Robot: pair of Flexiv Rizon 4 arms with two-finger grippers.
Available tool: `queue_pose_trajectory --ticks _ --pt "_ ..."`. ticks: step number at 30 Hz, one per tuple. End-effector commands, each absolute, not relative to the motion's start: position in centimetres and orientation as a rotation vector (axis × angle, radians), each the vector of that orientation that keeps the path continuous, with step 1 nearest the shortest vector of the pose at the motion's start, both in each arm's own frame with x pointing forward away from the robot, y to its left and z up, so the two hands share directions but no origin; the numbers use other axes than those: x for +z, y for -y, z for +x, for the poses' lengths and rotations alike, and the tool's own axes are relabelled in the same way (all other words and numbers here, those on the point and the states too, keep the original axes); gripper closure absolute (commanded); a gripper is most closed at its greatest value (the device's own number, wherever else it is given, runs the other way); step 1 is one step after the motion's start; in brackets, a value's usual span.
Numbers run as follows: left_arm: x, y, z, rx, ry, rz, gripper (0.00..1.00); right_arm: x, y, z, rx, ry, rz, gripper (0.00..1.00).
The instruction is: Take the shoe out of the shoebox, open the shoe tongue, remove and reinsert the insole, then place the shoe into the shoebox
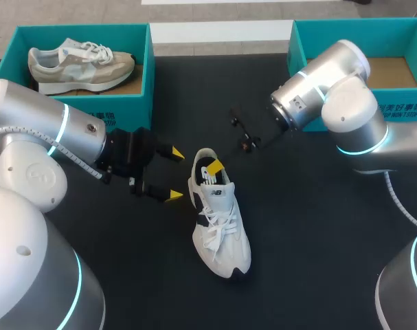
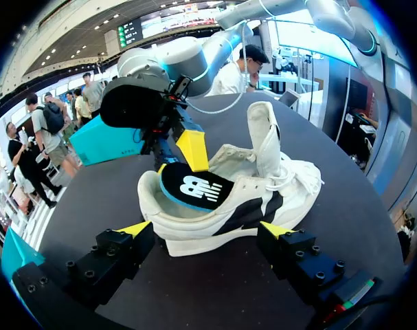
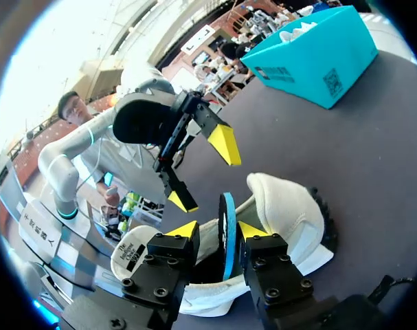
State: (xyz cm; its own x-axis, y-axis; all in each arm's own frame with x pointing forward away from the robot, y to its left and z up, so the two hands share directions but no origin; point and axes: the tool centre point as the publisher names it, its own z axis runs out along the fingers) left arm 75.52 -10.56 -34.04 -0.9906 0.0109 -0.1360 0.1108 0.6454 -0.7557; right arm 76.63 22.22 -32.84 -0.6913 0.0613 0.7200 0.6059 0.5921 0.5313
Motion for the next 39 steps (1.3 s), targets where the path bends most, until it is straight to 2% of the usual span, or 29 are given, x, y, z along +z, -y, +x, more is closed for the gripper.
queue_pose_trajectory --ticks 1,11,17,21,23,25,33,39 --pt "-34.0 10.6 75.5 -1.265 -2.743 0.102 0.00 -31.8 -22.4 77.2 -1.033 2.179 -0.514 0.65" --pt "-34.0 10.6 75.5 -1.265 -2.743 0.102 0.00 -29.2 -21.8 79.4 -1.082 2.272 -0.485 0.61" --pt "-34.0 10.6 75.5 -1.265 -2.743 0.102 0.00 -27.5 -20.3 80.2 -1.101 2.333 -0.561 0.63" --pt "-34.0 10.6 75.5 -1.265 -2.743 0.102 0.00 -26.5 -19.4 79.8 -1.151 2.345 -0.746 0.74" --pt "-34.0 10.6 75.5 -1.265 -2.743 0.102 0.00 -26.2 -19.1 79.5 -1.156 2.356 -0.824 0.84" --pt "-34.0 10.6 75.5 -1.265 -2.743 0.102 0.00 -25.9 -19.1 79.1 -1.157 2.359 -0.893 1.00" --pt "-34.0 10.6 75.5 -1.265 -2.743 0.102 0.00 -25.2 -19.4 78.0 -1.057 2.395 -1.274 1.00" --pt "-31.2 9.6 74.9 -1.235 -2.765 0.219 0.00 -25.5 -20.6 77.4 -0.726 2.490 -1.430 1.00"
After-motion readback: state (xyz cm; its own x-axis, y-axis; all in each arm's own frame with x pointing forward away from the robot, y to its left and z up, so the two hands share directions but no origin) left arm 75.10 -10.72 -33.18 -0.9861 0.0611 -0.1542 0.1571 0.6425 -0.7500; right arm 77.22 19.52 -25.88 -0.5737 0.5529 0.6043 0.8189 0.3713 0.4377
